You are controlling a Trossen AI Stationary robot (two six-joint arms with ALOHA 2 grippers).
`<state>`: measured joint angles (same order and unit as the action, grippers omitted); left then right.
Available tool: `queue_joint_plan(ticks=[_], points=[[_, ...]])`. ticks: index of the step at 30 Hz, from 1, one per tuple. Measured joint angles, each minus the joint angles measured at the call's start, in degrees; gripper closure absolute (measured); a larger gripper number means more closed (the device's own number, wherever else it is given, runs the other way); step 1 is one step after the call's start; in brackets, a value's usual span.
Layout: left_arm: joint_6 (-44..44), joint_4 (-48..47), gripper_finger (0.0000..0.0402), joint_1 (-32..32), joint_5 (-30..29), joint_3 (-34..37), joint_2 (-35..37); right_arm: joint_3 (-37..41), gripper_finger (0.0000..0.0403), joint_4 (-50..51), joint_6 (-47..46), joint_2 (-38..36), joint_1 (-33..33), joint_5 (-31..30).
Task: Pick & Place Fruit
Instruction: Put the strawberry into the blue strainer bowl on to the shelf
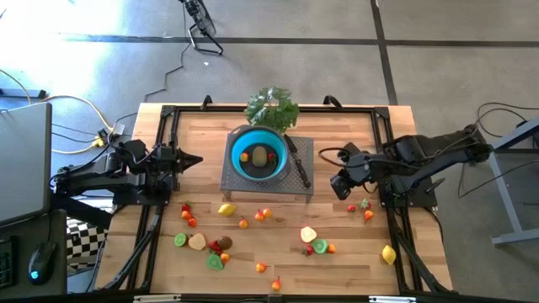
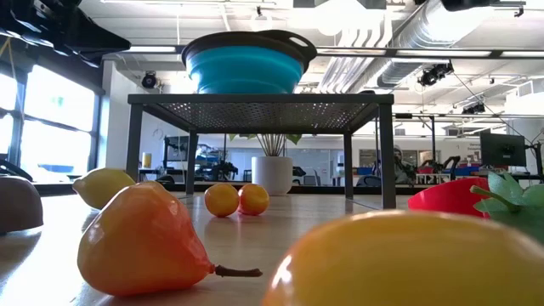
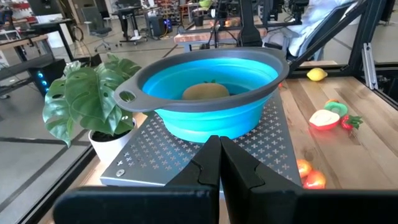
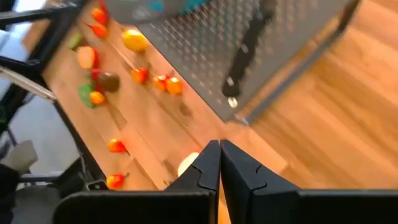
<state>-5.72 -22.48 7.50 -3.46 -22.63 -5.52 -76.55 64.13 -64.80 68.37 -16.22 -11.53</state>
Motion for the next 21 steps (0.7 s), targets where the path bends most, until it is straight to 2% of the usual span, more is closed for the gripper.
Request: queue_joint_plan(ticks=[7, 12, 16, 21], points=[[0.0, 0.0, 0.0402, 0.0, 0.0, 0.0, 0.0, 0.0, 0.0399, 7.9, -11.0, 3.8, -3.3, 0.5], [0.1, 0.0, 0.0402, 0.0, 0.0, 0.0, 0.0, 0.0, 0.0399, 16.9, -22.2, 7.1, -5.0, 4.7], [0.1, 0.0, 0.0402, 0.0, 0.0, 0.0, 0.0, 0.0, 0.0399, 22.1, -26.0, 10.4, -6.4, 7.4], [0.1, 0.0, 0.0402, 0.0, 0.0, 0.0, 0.0, 0.0, 0.0399, 23.0, -30.5, 14.4, -7.3, 10.5]])
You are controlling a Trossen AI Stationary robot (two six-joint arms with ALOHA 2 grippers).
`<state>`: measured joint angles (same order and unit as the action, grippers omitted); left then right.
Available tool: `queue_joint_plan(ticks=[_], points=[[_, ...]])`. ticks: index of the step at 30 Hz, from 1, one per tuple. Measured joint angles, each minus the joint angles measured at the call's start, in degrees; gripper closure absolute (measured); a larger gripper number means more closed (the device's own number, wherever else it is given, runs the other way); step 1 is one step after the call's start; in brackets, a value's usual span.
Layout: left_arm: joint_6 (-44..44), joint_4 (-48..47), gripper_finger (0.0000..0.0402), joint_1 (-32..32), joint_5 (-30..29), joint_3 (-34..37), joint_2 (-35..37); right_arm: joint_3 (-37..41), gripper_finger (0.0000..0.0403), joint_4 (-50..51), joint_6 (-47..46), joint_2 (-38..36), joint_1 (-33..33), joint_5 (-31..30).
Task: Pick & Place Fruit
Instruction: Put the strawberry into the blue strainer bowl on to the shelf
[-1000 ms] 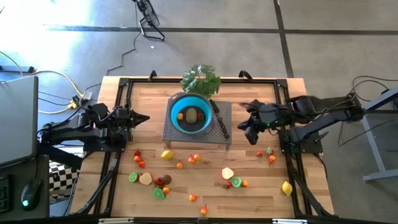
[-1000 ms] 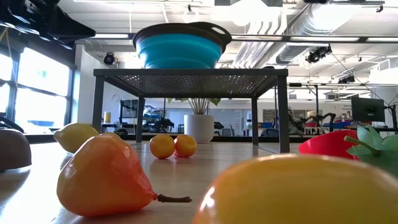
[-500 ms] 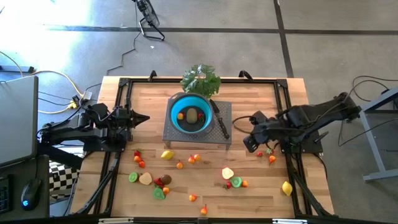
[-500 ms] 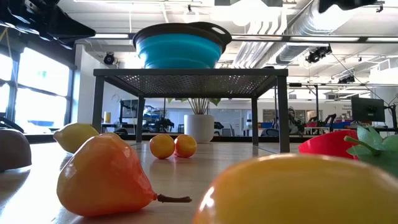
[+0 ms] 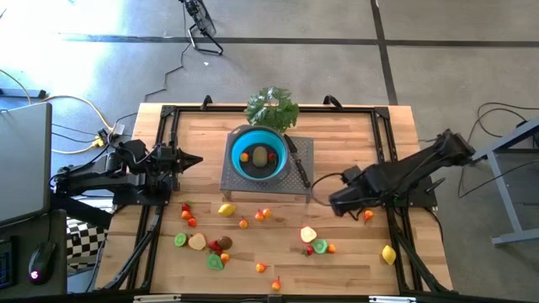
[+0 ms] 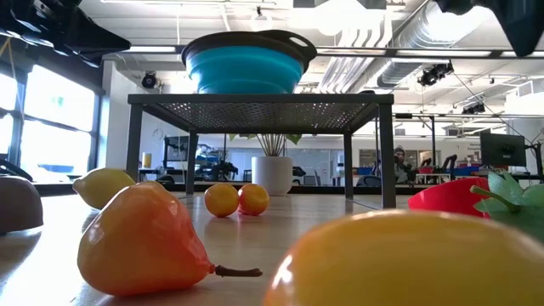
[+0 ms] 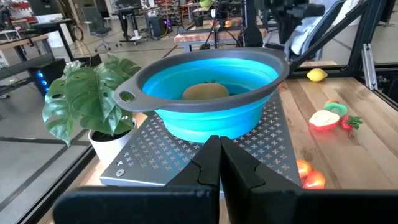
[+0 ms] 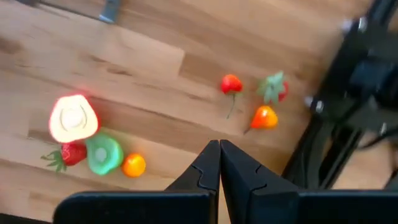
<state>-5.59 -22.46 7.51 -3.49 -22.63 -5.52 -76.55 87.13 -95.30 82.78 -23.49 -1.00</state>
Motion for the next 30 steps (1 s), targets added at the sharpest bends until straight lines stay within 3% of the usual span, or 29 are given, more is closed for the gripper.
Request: queue_joint_plan(ticks=[14, 23, 30], points=[[0.0, -0.8, 0.0402, 0.0, 0.0, 0.0, 0.0, 0.0, 0.0399, 2.2, -16.6, 11.9, -4.8, 1.0], [0.0, -1.7, 0.0402, 0.0, 0.0, 0.0, 0.0, 0.0, 0.0399, 2.4, -37.5, 13.4, -13.2, -2.5], [0.0, -1.7, 0.0402, 0.0, 0.0, 0.0, 0.0, 1.4, 0.0399, 2.4, -36.9, 13.4, -16.6, -3.6]])
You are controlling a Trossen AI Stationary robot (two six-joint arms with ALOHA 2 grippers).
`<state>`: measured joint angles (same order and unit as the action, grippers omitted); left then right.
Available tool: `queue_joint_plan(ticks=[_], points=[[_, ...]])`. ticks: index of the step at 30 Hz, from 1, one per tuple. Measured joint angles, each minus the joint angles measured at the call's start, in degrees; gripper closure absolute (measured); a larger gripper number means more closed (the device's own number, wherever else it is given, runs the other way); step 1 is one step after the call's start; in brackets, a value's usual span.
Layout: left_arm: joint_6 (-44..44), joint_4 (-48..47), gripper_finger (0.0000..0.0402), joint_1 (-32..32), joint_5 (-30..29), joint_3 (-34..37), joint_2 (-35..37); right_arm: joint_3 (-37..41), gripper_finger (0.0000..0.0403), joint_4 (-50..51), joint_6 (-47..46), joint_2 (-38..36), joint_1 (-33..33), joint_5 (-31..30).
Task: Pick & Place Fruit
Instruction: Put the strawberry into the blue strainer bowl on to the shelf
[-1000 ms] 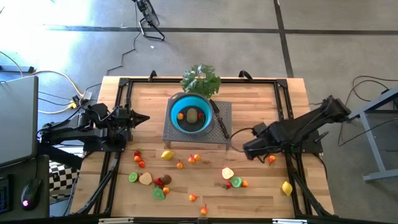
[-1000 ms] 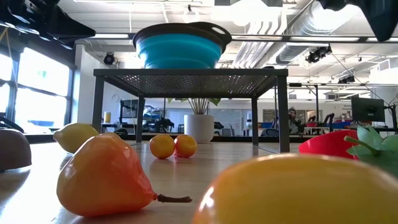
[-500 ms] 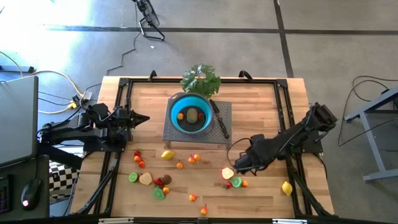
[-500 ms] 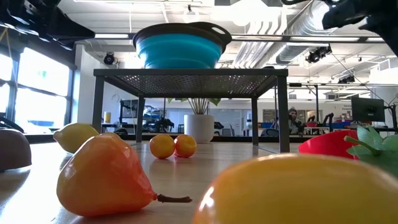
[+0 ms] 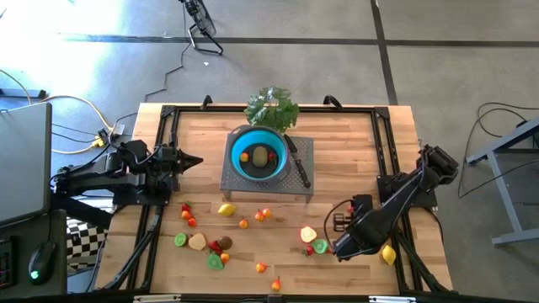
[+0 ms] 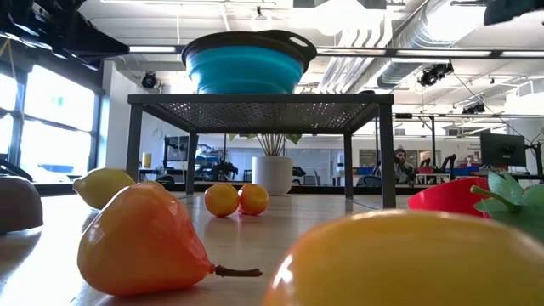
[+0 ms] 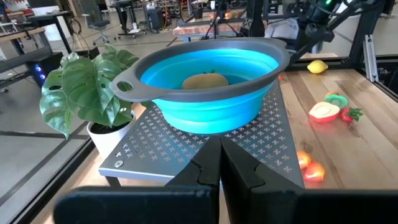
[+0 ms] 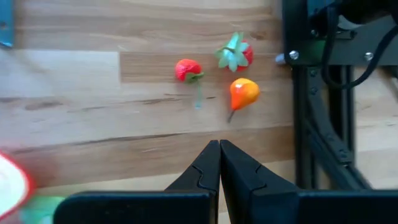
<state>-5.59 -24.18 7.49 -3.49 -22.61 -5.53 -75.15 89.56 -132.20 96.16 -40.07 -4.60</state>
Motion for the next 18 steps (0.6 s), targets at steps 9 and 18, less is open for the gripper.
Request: queue_joint_plan(ticks=[9, 18], points=[[0.0, 0.0, 0.0402, 0.0, 0.0, 0.0, 0.0, 4.1, 0.0331, -2.2, 1.9, 0.0, 0.4, 6.5], [0.0, 0.0, 0.0402, 0.0, 0.0, 0.0, 0.0, 9.9, 0.0201, -11.3, 1.5, 0.0, 0.4, 2.6]])
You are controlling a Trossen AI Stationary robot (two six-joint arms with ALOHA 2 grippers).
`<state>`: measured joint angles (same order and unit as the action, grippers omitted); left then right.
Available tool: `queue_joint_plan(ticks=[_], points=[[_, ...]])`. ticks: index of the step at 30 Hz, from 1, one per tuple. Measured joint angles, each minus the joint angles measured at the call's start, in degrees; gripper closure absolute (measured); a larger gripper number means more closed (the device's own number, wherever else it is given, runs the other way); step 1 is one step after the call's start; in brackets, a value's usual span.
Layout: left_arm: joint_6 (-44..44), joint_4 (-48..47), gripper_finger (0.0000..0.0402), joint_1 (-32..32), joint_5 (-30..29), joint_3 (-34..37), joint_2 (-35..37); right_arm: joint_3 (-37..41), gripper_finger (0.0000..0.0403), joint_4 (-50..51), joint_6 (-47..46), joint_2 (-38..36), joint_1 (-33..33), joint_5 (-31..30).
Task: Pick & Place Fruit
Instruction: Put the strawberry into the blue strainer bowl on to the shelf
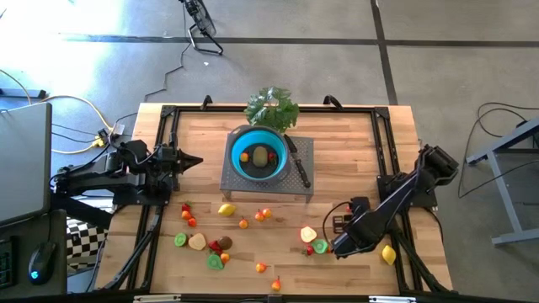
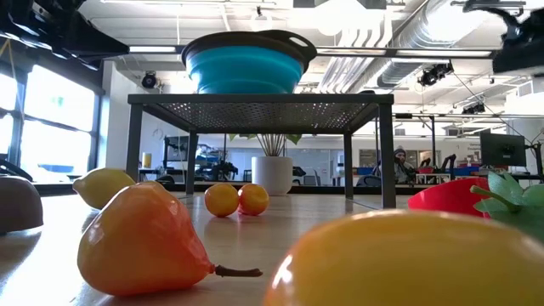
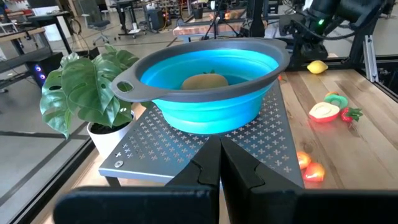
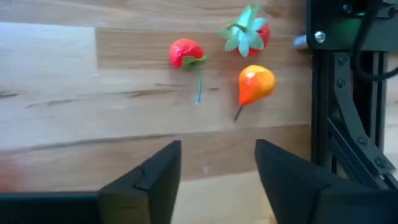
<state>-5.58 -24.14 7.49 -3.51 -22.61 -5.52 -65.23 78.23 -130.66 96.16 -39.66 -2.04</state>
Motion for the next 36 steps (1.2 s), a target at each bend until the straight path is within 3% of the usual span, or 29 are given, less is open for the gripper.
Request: queue_joint_plan(ticks=[5, 12, 19, 25, 36], points=[[0.0, 0.0, 0.0402, 0.0, 0.0, 0.0, 0.0, 5.0, 0.0184, -4.5, -1.6, 0.0, 0.0, 0.4], [0.0, 0.0, 0.0402, 0.0, -0.1, 0.0, 0.0, 9.2, 0.0217, -10.1, -2.7, 0.0, 0.0, -2.5], [0.0, 0.0, 0.0402, 0.0, -0.2, 0.0, 0.0, 10.0, 0.0237, -11.3, -2.6, 0.0, 0.0, -3.2], [0.0, 0.0, 0.0402, 0.0, -0.2, 0.0, 0.0, 10.0, 0.0238, -11.3, -2.6, 0.0, 0.4, -7.2], [0.0, 0.0, 0.0402, 0.0, -0.2, 0.0, 0.0, 10.0, 0.0239, -11.2, -1.7, 0.0, 0.8, -7.9]])
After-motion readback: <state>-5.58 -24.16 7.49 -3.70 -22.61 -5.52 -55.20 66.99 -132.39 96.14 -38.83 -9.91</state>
